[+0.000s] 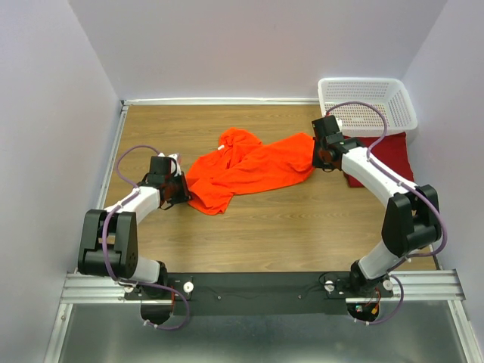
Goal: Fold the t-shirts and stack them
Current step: Flatten the tshirt out, then fold the tshirt
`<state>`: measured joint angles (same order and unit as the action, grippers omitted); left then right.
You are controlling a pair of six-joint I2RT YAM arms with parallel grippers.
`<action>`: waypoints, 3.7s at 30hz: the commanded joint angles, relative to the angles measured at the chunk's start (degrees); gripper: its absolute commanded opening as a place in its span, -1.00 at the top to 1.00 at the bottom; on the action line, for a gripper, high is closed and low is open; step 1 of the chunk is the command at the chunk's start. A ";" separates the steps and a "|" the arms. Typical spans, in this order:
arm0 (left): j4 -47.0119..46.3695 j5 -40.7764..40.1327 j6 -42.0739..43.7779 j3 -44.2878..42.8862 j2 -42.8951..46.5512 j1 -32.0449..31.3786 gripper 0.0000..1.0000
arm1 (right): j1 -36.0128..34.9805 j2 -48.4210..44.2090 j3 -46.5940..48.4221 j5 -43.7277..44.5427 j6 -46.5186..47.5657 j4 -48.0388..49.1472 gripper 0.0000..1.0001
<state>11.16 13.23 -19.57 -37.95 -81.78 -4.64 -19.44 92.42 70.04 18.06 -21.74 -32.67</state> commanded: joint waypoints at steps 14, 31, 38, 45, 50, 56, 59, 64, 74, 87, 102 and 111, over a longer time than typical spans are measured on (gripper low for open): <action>5.37 2.22 -10.20 -13.27 11.72 9.63 1.00 | 1.42 3.19 13.61 3.81 1.87 0.41 0.99; -7.03 -1.62 -17.36 -58.55 4.38 13.61 1.00 | 4.24 4.17 41.10 3.28 4.66 7.16 0.99; -0.88 -5.85 -12.78 -77.16 3.20 14.05 1.00 | 4.24 1.81 47.74 -0.48 11.45 7.26 0.99; 7.99 -12.79 -1.27 -82.71 11.55 13.96 1.00 | 4.24 -17.34 35.36 -2.33 21.20 11.30 0.99; 12.48 -19.29 4.45 -91.07 13.31 12.12 1.00 | 4.15 -25.97 29.98 -3.65 27.53 14.65 0.99; 12.40 -17.02 6.91 -92.83 12.70 10.62 1.00 | 4.15 -28.96 29.63 -7.69 29.91 14.82 0.99; 11.96 -16.66 7.62 -90.73 11.64 10.62 1.00 | 4.15 -28.97 28.58 -8.40 30.35 14.82 0.99; 8.54 -10.19 6.66 -81.16 9.45 10.53 1.00 | 4.15 -26.77 24.63 -6.82 30.61 14.82 0.99; -0.52 -1.73 0.51 -50.12 -12.29 10.53 1.00 | 4.24 -3.88 9.77 -5.15 24.56 17.26 0.99; -0.44 2.13 -4.33 -70.13 -43.98 10.62 1.00 | 7.22 27.53 20.48 -2.07 24.90 25.28 0.99; -3.86 4.52 -12.23 -60.94 -36.97 10.62 1.00 | 8.10 28.61 25.50 -4.53 25.25 25.28 0.99; -5.97 5.84 -21.20 -49.24 -25.28 10.62 1.00 | 8.37 25.35 22.69 -4.62 24.55 23.96 0.99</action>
<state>7.97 17.32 -36.03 -90.26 -113.12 5.87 -11.77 121.27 94.11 13.32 3.07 -8.27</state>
